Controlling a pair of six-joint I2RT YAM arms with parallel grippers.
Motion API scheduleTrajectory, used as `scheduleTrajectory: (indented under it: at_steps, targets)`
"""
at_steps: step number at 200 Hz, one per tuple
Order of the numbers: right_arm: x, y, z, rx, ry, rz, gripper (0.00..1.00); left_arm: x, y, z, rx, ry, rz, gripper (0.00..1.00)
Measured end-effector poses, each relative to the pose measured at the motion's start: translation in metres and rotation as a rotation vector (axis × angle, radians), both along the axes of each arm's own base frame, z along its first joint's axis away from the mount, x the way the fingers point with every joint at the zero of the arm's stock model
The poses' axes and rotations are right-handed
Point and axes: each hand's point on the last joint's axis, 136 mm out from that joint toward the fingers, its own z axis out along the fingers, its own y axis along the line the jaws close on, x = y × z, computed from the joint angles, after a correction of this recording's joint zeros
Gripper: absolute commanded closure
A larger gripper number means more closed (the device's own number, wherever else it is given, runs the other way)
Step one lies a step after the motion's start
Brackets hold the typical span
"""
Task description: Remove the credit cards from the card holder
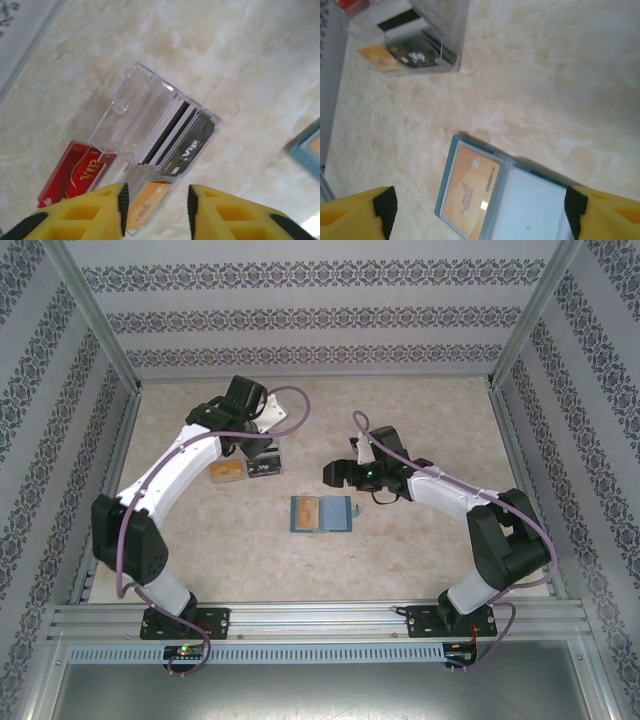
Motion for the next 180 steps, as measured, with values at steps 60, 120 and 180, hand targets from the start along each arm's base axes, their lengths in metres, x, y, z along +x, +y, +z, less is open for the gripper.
scheduleTrajectory:
  at_steps: [60,120,180]
  targets:
    - [-0.048,0.046,-0.013,-0.152,-0.006,0.136,0.33,-0.04,0.029,-0.04,-0.209,0.05,0.431,0.46]
    - [-0.059,0.049,-0.057,-0.213,0.144,0.077,0.57,-0.063,0.029,-0.071,-0.353,0.151,0.635,0.45]
    - [-0.04,0.048,-0.06,-0.162,0.181,-0.054,0.64,-0.064,-0.007,-0.082,-0.531,0.286,0.656,0.47]
